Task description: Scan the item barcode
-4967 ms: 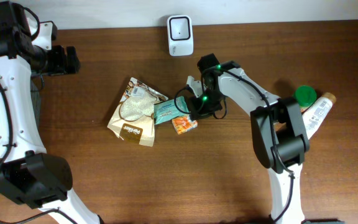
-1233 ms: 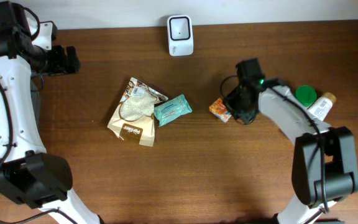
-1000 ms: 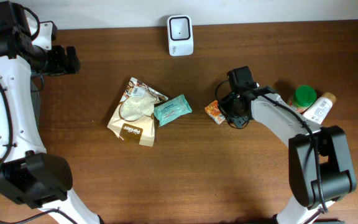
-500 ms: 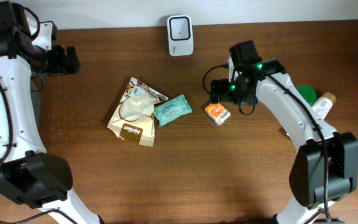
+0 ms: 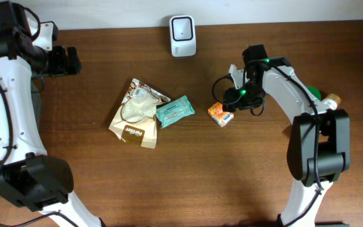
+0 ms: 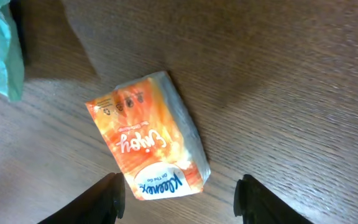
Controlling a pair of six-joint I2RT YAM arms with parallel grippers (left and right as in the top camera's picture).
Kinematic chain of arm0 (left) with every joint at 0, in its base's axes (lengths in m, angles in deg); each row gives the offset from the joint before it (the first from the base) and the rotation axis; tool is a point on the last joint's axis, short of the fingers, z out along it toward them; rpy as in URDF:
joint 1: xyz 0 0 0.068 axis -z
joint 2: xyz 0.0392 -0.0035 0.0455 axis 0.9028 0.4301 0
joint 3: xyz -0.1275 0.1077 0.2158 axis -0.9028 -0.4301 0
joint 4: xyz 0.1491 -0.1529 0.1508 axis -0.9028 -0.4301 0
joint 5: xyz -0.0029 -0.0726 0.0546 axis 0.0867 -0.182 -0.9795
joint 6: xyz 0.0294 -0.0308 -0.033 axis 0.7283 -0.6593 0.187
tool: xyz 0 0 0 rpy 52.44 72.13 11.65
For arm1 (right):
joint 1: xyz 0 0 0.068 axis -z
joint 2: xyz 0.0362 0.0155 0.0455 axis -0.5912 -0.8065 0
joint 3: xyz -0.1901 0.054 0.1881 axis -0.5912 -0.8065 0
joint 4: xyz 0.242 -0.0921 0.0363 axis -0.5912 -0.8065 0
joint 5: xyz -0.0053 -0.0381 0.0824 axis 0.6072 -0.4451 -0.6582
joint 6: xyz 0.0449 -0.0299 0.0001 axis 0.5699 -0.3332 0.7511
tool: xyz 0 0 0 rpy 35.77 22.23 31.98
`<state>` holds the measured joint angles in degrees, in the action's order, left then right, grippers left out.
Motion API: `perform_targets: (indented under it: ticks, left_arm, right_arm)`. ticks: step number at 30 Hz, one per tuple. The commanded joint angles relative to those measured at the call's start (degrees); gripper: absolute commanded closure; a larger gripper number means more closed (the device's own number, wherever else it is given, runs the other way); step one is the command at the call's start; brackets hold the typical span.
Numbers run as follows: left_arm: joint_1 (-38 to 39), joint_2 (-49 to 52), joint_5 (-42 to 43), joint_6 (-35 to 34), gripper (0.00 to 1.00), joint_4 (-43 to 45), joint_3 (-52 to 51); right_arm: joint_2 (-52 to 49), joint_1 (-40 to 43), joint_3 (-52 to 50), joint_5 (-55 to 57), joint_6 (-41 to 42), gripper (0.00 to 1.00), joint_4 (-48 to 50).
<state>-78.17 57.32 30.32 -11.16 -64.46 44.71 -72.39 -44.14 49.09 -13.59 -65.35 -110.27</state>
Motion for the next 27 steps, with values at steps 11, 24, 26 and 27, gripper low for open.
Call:
perform_targets:
  ticks: [11, 24, 26, 27]
  left_arm:
    - [-0.42, -0.15, 0.61, 0.90, 0.01, 0.09, 0.26]
    - [-0.42, -0.15, 0.61, 0.90, 0.01, 0.09, 0.26]
    - [-0.39, -0.15, 0.61, 0.90, 0.01, 0.09, 0.26]
    - [-0.42, -0.15, 0.61, 0.90, 0.01, 0.09, 0.26]
  right_arm:
    - [-6.47, 0.04, 0.02, -3.15, -1.40, 0.61, 0.63]
    - [-6.40, 0.04, 0.07, -5.90, 2.27, 0.96, -1.49]
    - [-6.29, 0.07, 0.57, -7.63, 2.27, 0.96, -2.49]
    - [-5.97, 0.04, 1.33, -9.62, 2.27, 0.96, -3.69]
